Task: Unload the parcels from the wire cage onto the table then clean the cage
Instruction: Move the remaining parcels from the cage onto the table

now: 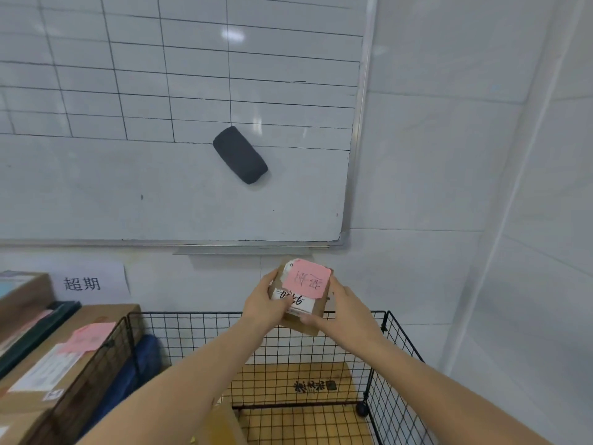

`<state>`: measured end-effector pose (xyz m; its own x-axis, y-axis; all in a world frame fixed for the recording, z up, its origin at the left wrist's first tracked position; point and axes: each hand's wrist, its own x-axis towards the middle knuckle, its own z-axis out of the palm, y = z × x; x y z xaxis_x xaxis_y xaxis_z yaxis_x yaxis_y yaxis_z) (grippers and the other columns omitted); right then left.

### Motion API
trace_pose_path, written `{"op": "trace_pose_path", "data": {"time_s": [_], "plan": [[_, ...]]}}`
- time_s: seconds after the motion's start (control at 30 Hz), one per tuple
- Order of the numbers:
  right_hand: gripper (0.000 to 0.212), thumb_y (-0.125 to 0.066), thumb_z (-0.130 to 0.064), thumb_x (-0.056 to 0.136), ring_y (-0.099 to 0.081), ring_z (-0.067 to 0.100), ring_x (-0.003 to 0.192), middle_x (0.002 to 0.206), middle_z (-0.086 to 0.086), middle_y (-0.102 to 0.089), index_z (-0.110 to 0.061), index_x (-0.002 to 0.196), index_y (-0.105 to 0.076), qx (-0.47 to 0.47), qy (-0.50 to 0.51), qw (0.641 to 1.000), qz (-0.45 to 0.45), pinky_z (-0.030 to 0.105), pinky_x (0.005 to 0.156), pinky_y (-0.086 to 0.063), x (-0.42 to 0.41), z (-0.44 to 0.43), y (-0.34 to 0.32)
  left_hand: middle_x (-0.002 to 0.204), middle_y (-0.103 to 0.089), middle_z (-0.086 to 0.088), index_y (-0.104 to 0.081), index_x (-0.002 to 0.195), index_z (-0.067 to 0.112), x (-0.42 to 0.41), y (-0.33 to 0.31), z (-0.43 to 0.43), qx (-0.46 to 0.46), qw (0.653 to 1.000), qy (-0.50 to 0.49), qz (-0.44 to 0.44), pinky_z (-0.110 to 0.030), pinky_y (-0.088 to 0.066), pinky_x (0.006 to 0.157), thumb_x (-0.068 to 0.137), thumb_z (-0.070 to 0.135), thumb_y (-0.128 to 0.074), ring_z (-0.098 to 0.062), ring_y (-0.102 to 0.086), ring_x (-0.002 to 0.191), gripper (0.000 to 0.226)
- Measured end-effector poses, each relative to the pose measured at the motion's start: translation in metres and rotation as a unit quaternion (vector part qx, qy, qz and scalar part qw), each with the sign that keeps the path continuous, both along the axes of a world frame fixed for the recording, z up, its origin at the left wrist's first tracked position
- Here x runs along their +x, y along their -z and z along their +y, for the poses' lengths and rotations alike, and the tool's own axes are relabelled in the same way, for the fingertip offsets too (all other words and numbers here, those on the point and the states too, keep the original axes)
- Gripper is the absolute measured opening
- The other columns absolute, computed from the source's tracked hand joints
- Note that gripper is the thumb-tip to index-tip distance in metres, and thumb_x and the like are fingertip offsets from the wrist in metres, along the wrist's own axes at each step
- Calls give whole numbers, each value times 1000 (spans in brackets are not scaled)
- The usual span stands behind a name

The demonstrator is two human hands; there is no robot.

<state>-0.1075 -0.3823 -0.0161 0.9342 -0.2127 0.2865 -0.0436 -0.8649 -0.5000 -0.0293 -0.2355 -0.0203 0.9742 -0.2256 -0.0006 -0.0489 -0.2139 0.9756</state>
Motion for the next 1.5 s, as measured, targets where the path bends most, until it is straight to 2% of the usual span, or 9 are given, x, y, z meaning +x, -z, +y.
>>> {"op": "trace_pose_path", "data": {"time_s": [0.13,0.3,0.47,0.63,0.83,1.13,1.27,1.4,1.5], "plan": [[113,-75,-61,67,-36,21,133,147,2,-33,-20,151,-12,-45,5,999,25,38,105,-36,-2,-4,-9,135,-44,-7,-41,140,36,14,-7,8,2,998,60,23,-44,-57,82,85,-4,-56,-25,-62,101,70],[110,-85,-49,60,-39,20,126,136,1,-34,-23,146,-22,-9,-33,999,31,35,100,-40,4,-3,-14,137,-39,-13,-41,139,42,25,-7,6,56,995,88,0,-41,-58,81,89,0,-47,-28,-61,101,66],[95,-86,-38,64,-52,19,111,123,-1,-34,-19,139,-31,26,-12,999,18,31,90,-46,8,-4,-9,128,-53,-15,-57,124,29,18,-6,4,138,980,-31,-137,-36,-48,93,94,23,-56,-29,-53,118,31],[109,-85,-48,60,-54,20,110,126,-2,-34,-26,145,-20,-11,-20,1000,11,35,89,-52,11,-5,-5,134,-42,-3,-33,143,37,14,-13,7,193,972,89,-105,-34,-42,95,83,47,-66,-24,-46,121,69],[131,-85,-42,60,-2,23,145,158,-3,7,-27,153,6,-59,-92,988,112,50,116,-23,13,-16,-8,131,-48,2,-19,141,57,19,-24,15,166,964,208,2,-38,-56,73,93,34,-58,-21,-58,94,66],[125,-75,-68,47,-28,22,117,125,1,-27,-26,147,-13,-17,58,998,-13,37,98,-40,17,19,12,109,-55,-3,-46,121,18,2,-2,-6,98,982,-69,-144,-19,-44,65,80,31,-73,-14,-53,87,50],[109,-70,-52,67,-27,26,124,139,10,-24,-16,148,-6,-25,144,989,-2,36,103,-31,16,34,12,118,-56,-5,-30,128,18,-24,18,-17,53,993,-40,-97,-19,-47,66,77,39,-74,-18,-59,98,71],[134,-76,-63,59,-24,25,130,144,7,-19,-15,151,8,-83,105,990,53,39,109,-27,7,28,18,127,-57,-6,-29,139,18,-28,21,-14,79,992,-24,-100,-23,-54,71,89,33,-62,-23,-61,107,62],[128,-78,-54,65,-26,22,131,145,2,-26,-14,152,7,-69,65,994,47,38,110,-29,1,22,17,126,-57,-9,-30,143,20,-27,11,-15,100,984,-52,-135,-31,-54,83,95,22,-54,-23,-59,108,54]]}}
